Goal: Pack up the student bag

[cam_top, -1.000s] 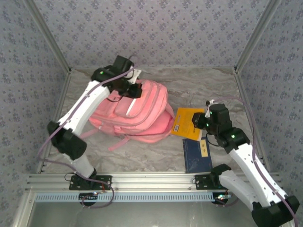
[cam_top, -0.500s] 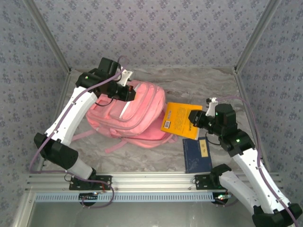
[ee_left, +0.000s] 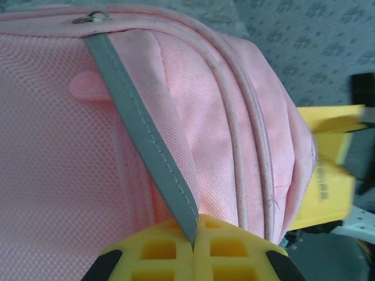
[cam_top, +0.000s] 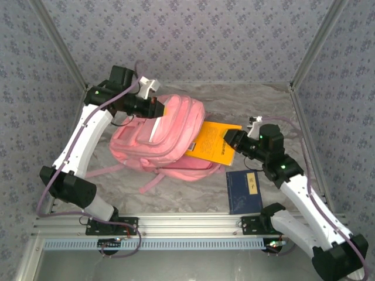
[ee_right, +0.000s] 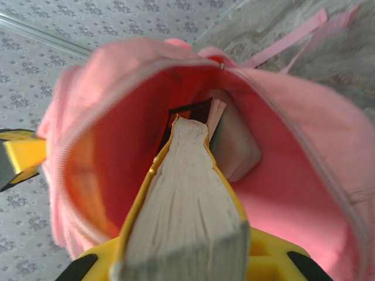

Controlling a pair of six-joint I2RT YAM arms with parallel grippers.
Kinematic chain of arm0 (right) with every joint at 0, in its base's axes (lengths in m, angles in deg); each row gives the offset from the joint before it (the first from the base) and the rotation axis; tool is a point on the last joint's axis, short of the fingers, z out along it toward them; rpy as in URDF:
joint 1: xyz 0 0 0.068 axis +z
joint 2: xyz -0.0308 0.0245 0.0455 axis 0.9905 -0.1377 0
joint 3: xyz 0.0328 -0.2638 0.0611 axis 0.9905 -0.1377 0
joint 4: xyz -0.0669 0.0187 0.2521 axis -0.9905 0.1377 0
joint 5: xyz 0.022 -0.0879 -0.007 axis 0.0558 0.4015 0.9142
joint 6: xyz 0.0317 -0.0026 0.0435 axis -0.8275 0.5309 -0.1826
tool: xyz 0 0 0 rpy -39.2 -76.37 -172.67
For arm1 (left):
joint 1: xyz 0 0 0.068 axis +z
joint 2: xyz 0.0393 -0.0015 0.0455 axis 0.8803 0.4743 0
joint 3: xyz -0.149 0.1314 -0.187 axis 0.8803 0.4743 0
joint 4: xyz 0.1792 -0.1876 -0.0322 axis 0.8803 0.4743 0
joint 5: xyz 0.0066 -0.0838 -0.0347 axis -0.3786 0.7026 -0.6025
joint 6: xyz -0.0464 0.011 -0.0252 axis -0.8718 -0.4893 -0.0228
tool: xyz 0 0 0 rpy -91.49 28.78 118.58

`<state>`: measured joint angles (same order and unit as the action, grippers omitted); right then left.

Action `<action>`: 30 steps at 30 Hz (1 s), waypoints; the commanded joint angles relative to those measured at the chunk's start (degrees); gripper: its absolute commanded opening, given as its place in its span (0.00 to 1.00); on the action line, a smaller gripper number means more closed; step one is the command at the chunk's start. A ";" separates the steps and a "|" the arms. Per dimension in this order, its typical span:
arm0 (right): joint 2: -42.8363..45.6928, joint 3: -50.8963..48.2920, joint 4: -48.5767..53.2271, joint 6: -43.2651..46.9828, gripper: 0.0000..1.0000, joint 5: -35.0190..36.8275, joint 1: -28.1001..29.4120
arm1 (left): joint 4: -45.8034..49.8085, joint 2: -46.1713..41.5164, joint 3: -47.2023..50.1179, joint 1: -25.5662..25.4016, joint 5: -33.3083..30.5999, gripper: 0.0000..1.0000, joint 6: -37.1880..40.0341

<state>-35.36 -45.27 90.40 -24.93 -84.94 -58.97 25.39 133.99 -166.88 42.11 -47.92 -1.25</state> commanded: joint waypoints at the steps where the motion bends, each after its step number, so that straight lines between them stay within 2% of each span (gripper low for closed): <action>1: -2.05 1.32 -14.50 -6.69 0.00 -0.66 2.77 | -9.67 -1.80 -3.70 0.85 14.28 0.00 -1.53; 11: -18.34 8.03 -17.71 -4.09 0.00 9.09 11.32 | -12.16 -1.51 -2.83 1.44 17.24 0.00 -3.01; 20: -38.27 18.52 -18.73 -3.37 0.02 14.90 17.44 | -14.74 -0.60 -3.14 2.61 18.93 0.00 -5.30; 24: -45.91 23.83 -21.15 -3.45 0.15 16.85 20.23 | -15.09 0.21 -3.27 2.70 18.89 0.00 -5.82; 27: -52.04 29.28 -19.97 -1.78 0.33 18.99 22.85 | -15.55 0.79 -3.44 3.11 18.71 0.00 -6.60; 30: -55.97 30.97 -20.03 -1.58 0.56 18.16 23.59 | -15.97 1.08 -3.54 3.72 18.49 0.00 -7.52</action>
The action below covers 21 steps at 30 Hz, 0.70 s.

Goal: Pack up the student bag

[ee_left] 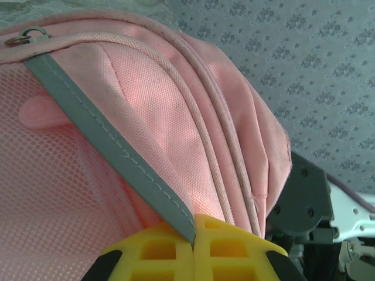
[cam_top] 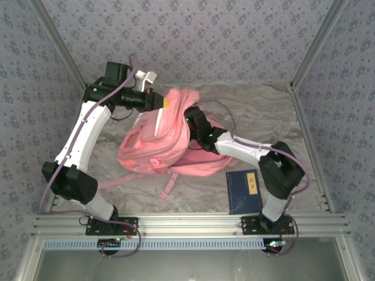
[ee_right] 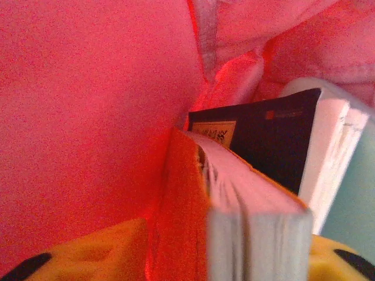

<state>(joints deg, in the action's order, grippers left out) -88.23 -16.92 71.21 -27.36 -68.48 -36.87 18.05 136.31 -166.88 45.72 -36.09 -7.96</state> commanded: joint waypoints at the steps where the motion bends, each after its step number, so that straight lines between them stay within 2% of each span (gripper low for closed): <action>1: -3.55 2.63 -0.82 0.98 0.60 0.68 1.53 | -8.67 -1.22 -3.50 0.34 6.52 0.00 -0.91; 5: 0.27 -1.02 -3.66 4.06 0.81 -0.18 0.54 | -9.62 -1.64 -2.62 1.52 6.29 0.00 -1.87; 8: 4.99 -4.34 -4.54 8.11 0.88 -1.92 -0.41 | -9.83 -1.66 -2.08 1.94 5.80 0.00 -2.10; 12: 11.67 -6.97 -1.29 12.26 0.90 -3.27 -2.14 | -9.82 -1.74 -1.26 3.19 3.84 0.00 -2.40; 18: 19.45 -12.93 3.95 11.78 0.88 -3.12 -6.63 | -8.99 -2.19 0.90 4.53 -2.23 0.00 -2.38; 21: 21.68 -13.82 11.09 11.94 0.86 -1.52 -8.75 | -14.03 -3.77 5.51 5.95 -6.79 0.00 -5.90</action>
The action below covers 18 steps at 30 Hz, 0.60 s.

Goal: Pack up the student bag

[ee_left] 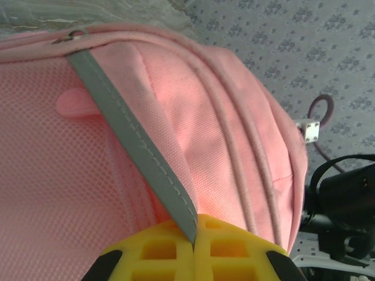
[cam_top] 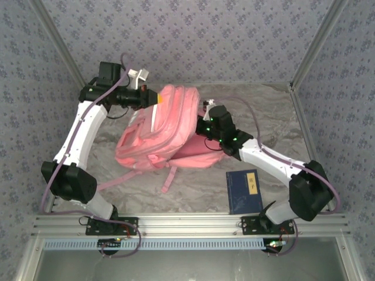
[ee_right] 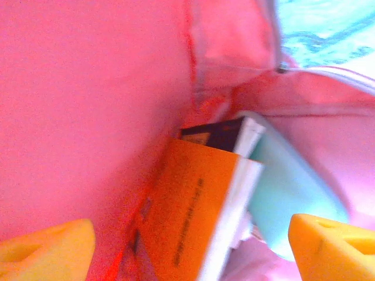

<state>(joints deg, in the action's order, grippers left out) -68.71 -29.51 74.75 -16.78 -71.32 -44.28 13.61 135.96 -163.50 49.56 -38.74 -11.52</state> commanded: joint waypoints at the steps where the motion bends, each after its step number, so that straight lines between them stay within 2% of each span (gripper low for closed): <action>1: 3.18 -1.35 10.35 2.00 0.84 2.88 -1.77 | -10.76 -3.66 3.52 2.65 -5.35 0.00 -3.62; 6: 9.70 -2.55 27.82 5.06 0.84 15.93 -2.67 | -9.38 -2.18 4.95 3.24 -13.25 0.00 -3.78; 9: 14.22 -6.70 35.26 4.60 0.87 17.30 -5.78 | -8.93 -1.01 5.11 3.14 -17.52 0.00 -3.24; 14: 20.89 -11.34 49.74 0.65 0.92 22.75 -7.88 | -10.41 1.64 5.63 2.33 -18.31 0.00 -3.98; 18: 22.86 -16.71 53.97 -2.35 0.95 19.20 -13.09 | -10.68 4.27 4.41 -0.06 -20.36 0.00 -3.04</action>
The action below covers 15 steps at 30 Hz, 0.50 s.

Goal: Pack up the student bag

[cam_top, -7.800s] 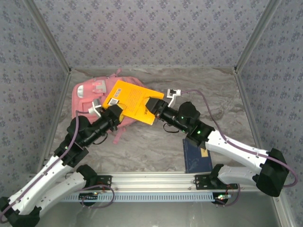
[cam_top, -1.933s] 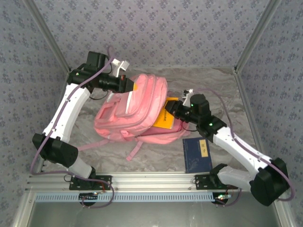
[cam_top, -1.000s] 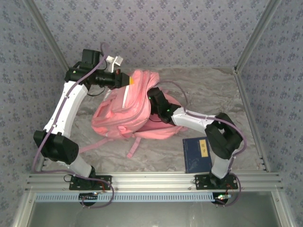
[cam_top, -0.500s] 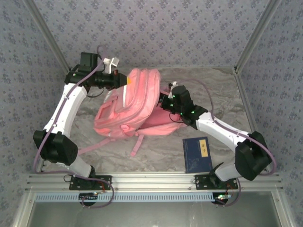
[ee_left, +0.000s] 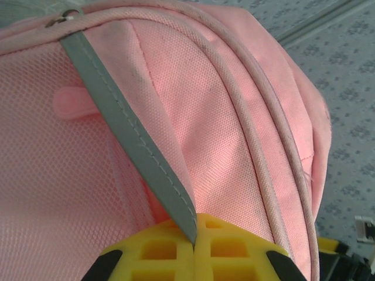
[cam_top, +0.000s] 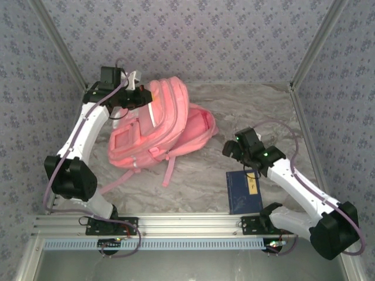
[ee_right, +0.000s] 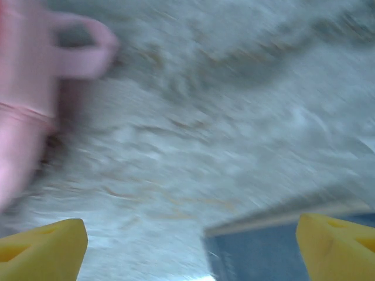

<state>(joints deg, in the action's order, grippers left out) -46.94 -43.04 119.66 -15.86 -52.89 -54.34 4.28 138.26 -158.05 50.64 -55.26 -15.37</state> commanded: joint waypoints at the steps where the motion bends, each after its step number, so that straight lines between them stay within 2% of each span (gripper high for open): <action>1: 1.37 -4.84 8.83 -3.69 0.96 -0.55 -4.40 | -1.02 2.81 -1.52 -1.77 -4.24 0.00 1.10; 7: 0.44 -12.67 4.32 -4.35 0.97 -9.65 -12.00 | 0.28 7.47 -3.37 -5.26 -7.08 0.00 2.46; 11: -2.67 -15.26 -2.63 -4.68 0.95 -17.24 -12.78 | 1.53 9.48 -4.28 -5.87 -7.69 0.00 2.16; 12: -3.19 -15.44 -2.97 -5.89 0.94 -18.41 -12.21 | 1.72 9.48 -4.28 -5.90 -8.12 0.04 1.88; 15: -3.90 -16.75 -8.77 -10.53 0.90 -21.37 -10.42 | 2.35 8.93 -4.10 -5.91 -9.98 0.30 1.33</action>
<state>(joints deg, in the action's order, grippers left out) -50.29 -58.43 118.57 -21.15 -66.58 -66.10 4.58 147.76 -160.28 44.10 -61.95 -13.97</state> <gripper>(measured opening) 0.910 0.244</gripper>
